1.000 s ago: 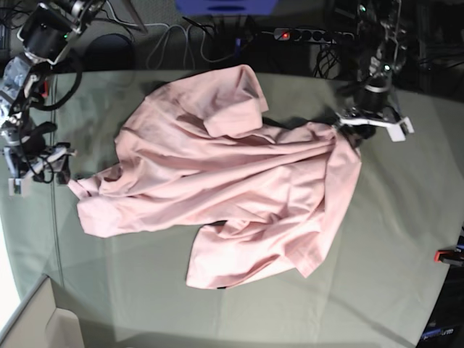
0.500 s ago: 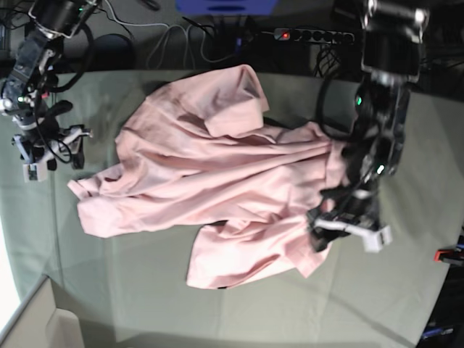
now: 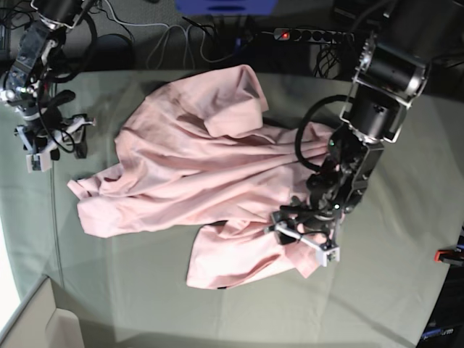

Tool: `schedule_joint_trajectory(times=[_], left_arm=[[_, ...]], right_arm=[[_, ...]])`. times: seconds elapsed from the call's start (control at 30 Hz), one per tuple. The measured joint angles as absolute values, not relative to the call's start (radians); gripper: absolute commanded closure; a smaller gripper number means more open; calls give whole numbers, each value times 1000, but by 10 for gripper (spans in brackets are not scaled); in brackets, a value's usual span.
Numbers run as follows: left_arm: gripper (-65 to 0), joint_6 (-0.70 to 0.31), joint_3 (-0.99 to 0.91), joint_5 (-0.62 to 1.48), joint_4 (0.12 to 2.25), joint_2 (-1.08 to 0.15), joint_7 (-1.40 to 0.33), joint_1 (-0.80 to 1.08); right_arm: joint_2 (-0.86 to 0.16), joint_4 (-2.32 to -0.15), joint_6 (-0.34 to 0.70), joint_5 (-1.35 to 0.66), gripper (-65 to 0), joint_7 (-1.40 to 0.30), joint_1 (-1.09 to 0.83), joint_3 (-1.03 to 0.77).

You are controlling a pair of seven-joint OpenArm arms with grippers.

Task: Layout the t-shirt on the table in an organized manner, then fold the t-shirt properly
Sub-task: 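Grasp the t-shirt hem with the left gripper and pull it away, then grasp the t-shirt with the right gripper and stretch it between grippers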

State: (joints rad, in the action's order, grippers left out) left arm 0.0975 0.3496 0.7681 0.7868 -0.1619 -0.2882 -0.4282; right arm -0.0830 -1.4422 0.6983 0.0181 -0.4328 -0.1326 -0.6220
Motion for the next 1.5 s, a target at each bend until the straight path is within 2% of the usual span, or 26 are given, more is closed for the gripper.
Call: schedule_joint_trajectory(times=[0.27,0.33,0.5,0.57,0.67,0.73,0.87,1.07,1.3,1.43,1.5], left_arm=[[-388,90,350,768,739,-163,-280,-432],[-360,89,350,768,739,-163,-279,-432],[-135,82,349,768,739,-177,-260,-411],[0,81,347,776,741,-186,-269,-410],[-15,82,343,780,742,-188,-273,-410],[0,84,343,779,757,-191,-281,-407],[0,94,338,779,931,-249,-300,-359],[0,89,71,775,1172,-281,-307,-244],[0,99,-208,768,1187,-302,-310,-154],[-4,105,-256,767,1184,-314,-303,-122],[-44,102,-255,768,1184,-313,-303,-117]], right_arm=[[-83,-1442,698,19,-402,-430,-130,-622],[-83,-1442,698,18,-402,-430,-128,-620],[-83,-1441,698,18,-402,-430,-128,-618],[-83,-1441,698,19,-402,-431,-128,-618],[-83,-1441,698,18,-402,-430,-128,-616],[-83,-1441,698,18,-402,-430,-128,-616],[-83,-1441,698,19,-402,-432,-126,-615],[-82,-1440,699,19,-403,-431,-133,-566],[-47,-1489,699,22,-403,-435,-195,-460],[-15,-1582,694,21,-403,-434,-250,-369],[3,-1625,693,19,-403,-426,-279,-310]])
